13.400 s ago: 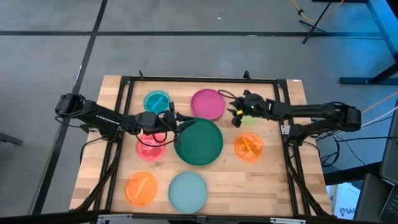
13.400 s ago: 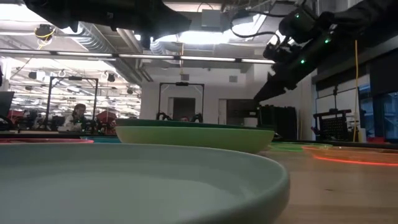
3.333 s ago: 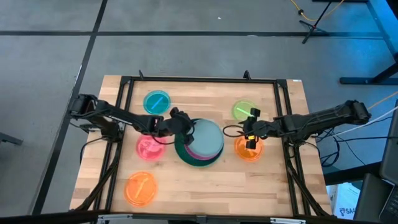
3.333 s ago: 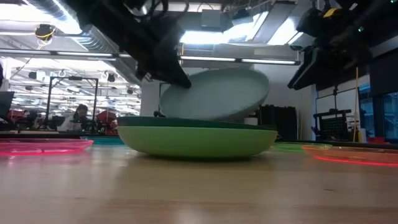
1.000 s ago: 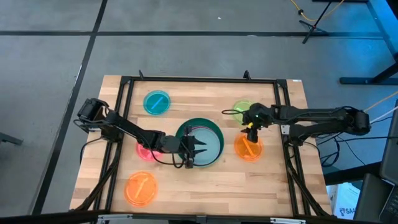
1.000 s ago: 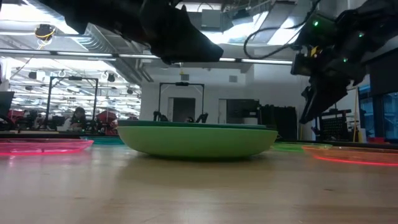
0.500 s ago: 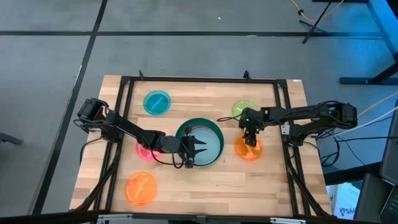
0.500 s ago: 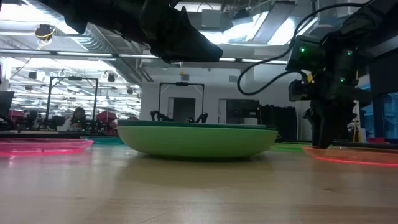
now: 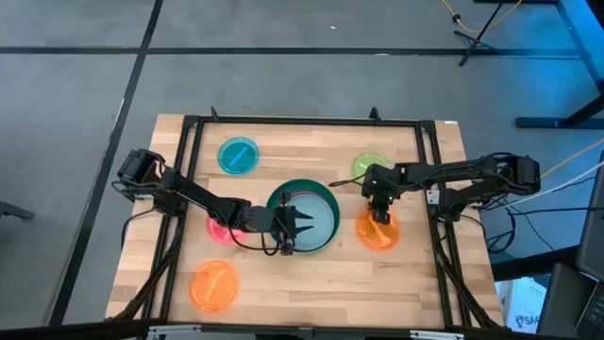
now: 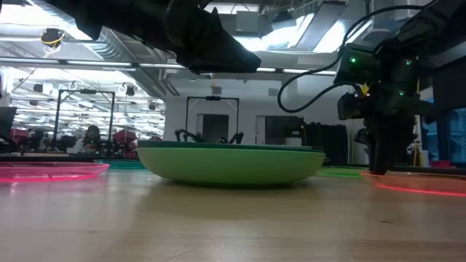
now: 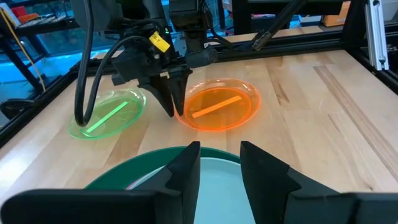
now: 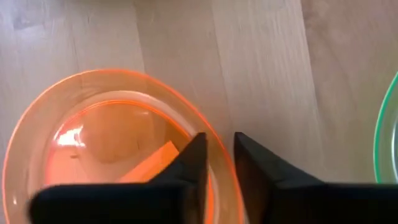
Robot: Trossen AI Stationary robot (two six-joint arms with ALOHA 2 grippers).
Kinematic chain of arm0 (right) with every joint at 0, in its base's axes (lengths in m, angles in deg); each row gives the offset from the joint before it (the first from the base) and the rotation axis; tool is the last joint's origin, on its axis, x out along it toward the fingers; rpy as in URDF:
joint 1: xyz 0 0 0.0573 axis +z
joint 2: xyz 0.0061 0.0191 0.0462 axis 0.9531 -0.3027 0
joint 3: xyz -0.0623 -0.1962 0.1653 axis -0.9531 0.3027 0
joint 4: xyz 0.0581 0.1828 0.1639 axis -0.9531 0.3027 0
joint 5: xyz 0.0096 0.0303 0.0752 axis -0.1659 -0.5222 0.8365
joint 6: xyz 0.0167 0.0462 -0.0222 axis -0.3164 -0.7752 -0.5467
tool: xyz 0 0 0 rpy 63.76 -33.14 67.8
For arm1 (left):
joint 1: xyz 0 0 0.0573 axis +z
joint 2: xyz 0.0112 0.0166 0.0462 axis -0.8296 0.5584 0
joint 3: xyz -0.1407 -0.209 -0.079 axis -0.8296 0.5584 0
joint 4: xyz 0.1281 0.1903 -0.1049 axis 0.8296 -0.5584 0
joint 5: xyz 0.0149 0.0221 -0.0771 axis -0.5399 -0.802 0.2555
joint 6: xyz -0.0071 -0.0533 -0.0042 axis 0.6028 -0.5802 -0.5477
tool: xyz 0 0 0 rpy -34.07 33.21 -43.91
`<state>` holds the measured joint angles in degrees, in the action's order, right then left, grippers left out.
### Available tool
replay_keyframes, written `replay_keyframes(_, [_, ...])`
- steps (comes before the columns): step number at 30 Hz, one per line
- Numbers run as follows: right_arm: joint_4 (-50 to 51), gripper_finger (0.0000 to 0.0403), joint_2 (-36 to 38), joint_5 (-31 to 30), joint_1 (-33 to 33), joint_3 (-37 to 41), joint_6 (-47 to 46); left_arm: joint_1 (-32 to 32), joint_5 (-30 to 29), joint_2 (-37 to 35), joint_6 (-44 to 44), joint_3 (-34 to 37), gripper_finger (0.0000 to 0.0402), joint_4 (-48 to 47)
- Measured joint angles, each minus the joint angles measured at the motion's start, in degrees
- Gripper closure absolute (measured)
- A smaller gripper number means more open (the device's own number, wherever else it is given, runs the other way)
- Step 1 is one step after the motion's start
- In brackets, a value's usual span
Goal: Stack plastic plates
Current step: Stack the right orange plate on top of the light blue plate
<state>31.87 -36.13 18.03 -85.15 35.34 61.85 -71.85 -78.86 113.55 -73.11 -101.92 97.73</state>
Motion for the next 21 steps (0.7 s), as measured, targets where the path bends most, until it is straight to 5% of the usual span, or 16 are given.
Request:
replay_keyframes(5, [-0.08, 0.0397, 0.00, 0.01, 0.07, 0.00, 1.60, 0.39, 0.02, -0.02, -0.02, 0.00, 0.0295, -0.11])
replay_keyframes(21, [1.98, 0.0401, 0.04, 4.94, 0.05, -3.00, 2.63, 0.55, 0.02, -0.04, -0.35, 0.02, 0.0295, -0.87])
